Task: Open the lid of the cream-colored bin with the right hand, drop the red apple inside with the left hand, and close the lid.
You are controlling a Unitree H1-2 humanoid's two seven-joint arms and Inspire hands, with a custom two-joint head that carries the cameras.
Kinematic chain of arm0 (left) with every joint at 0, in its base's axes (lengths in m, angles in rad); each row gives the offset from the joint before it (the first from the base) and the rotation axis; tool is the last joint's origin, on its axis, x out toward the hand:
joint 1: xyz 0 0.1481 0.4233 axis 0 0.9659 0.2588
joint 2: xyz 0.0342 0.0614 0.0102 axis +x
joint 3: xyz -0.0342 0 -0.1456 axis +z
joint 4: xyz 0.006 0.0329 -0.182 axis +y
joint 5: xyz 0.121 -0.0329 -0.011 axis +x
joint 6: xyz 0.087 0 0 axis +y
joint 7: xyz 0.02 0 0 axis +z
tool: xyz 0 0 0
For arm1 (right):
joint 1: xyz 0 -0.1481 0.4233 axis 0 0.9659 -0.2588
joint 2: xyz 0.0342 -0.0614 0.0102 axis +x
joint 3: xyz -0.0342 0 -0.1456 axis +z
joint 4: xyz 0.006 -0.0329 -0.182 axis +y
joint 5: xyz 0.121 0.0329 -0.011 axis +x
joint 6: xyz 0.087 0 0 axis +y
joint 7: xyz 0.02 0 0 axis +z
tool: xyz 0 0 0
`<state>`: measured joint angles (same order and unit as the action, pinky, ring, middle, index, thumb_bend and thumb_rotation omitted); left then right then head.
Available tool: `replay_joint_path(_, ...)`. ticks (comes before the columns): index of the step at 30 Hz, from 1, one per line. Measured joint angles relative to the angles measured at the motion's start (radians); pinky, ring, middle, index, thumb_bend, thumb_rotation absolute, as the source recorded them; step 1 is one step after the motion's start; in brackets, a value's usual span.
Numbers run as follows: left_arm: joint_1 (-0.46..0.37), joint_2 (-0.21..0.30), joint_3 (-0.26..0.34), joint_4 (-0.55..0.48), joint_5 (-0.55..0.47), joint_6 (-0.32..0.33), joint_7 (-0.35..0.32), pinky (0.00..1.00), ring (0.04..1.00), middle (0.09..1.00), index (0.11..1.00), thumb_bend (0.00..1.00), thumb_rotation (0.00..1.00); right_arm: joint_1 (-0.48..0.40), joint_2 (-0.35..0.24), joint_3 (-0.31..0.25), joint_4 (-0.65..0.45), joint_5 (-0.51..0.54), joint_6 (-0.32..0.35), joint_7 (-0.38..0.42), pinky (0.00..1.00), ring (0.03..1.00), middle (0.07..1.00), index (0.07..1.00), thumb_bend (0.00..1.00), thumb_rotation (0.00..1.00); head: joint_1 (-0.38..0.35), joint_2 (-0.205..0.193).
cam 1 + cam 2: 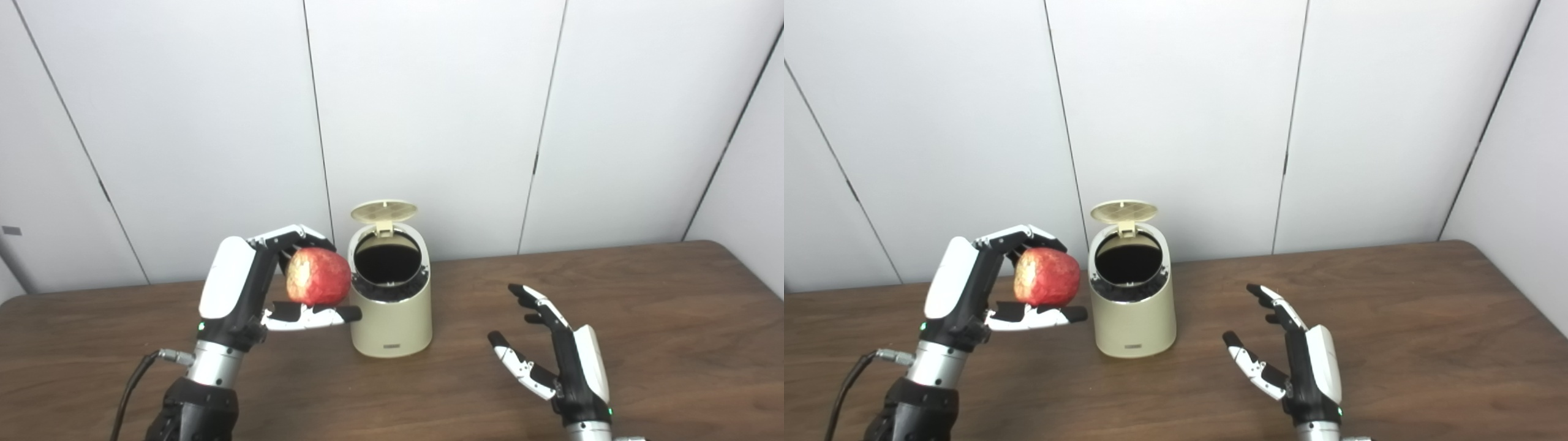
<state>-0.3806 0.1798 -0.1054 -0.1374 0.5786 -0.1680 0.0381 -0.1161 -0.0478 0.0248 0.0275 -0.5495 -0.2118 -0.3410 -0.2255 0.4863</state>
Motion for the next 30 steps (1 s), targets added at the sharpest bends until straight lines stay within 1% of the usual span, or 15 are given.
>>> replay_joint_path(4, -0.023, -0.029, -0.003, 0.045, 0.008, 0.003, 0.005, 0.33, 0.427, 0.499, 0.503, 0.47, 0.00, -0.004, -0.002, 0.003, 0.005, 0.010, -0.001, -0.010, 0.70, 0.796, 0.810, 0.795, 0.24, 0.44, 0.009, -0.005)
replay_joint_path(9, -0.052, -0.074, -0.001, 0.081, 0.006, 0.037, 0.016, 0.37, 0.435, 0.491, 0.491, 0.48, 0.00, -0.005, -0.007, 0.014, 0.006, 0.013, -0.001, -0.015, 0.70, 0.795, 0.809, 0.794, 0.25, 0.47, 0.011, -0.005)
replay_joint_path(12, -0.071, -0.109, -0.003, 0.128, 0.007, 0.038, 0.044, 0.37, 0.438, 0.490, 0.491, 0.48, 0.00, -0.006, -0.008, 0.016, 0.006, 0.013, -0.001, -0.015, 0.70, 0.794, 0.808, 0.794, 0.25, 0.48, 0.015, -0.008)
replay_joint_path(15, -0.096, -0.134, -0.008, 0.197, 0.010, 0.037, 0.078, 0.36, 0.436, 0.487, 0.493, 0.48, 0.00, -0.006, -0.008, 0.018, 0.006, 0.013, -0.001, -0.018, 0.70, 0.793, 0.807, 0.793, 0.25, 0.48, 0.015, -0.011)
replay_joint_path(18, -0.124, -0.154, -0.010, 0.259, 0.009, 0.042, 0.105, 0.36, 0.439, 0.489, 0.493, 0.48, 0.00, -0.006, -0.008, 0.020, 0.006, 0.013, -0.001, -0.022, 0.70, 0.790, 0.806, 0.790, 0.25, 0.46, 0.015, -0.012)
replay_joint_path(20, -0.143, -0.163, -0.011, 0.299, 0.009, 0.049, 0.118, 0.36, 0.441, 0.492, 0.494, 0.48, 0.00, -0.006, -0.008, 0.021, 0.006, 0.013, -0.001, -0.025, 0.70, 0.791, 0.807, 0.791, 0.24, 0.45, 0.014, -0.014)
replay_joint_path(22, -0.160, -0.168, -0.016, 0.335, 0.010, 0.052, 0.130, 0.35, 0.431, 0.487, 0.503, 0.48, 0.00, -0.006, -0.008, 0.022, 0.006, 0.013, -0.001, -0.025, 0.70, 0.794, 0.809, 0.793, 0.24, 0.41, 0.009, -0.014)
replay_joint_path(23, -0.172, -0.170, -0.020, 0.368, 0.012, 0.053, 0.148, 0.35, 0.427, 0.481, 0.506, 0.48, 0.00, -0.006, -0.009, 0.023, 0.006, 0.013, -0.001, -0.026, 0.70, 0.796, 0.810, 0.795, 0.24, 0.40, 0.009, -0.014)
replay_joint_path(25, -0.191, -0.171, -0.029, 0.417, 0.019, 0.053, 0.173, 0.35, 0.422, 0.475, 0.507, 0.48, 0.00, -0.006, -0.009, 0.024, 0.006, 0.014, -0.001, -0.026, 0.70, 0.798, 0.811, 0.797, 0.24, 0.41, 0.008, -0.014)
replay_joint_path(27, -0.208, -0.170, -0.038, 0.443, 0.030, 0.053, 0.198, 0.35, 0.419, 0.471, 0.509, 0.48, 0.00, -0.006, -0.009, 0.025, 0.006, 0.014, -0.001, -0.027, 0.70, 0.800, 0.813, 0.799, 0.23, 0.42, 0.006, -0.014)
replay_joint_path(30, -0.225, -0.168, -0.048, 0.470, 0.033, 0.053, 0.211, 0.36, 0.419, 0.471, 0.510, 0.48, 0.00, -0.006, -0.009, 0.027, 0.006, 0.012, 0.000, -0.026, 0.70, 0.799, 0.812, 0.798, 0.23, 0.42, 0.005, -0.014)
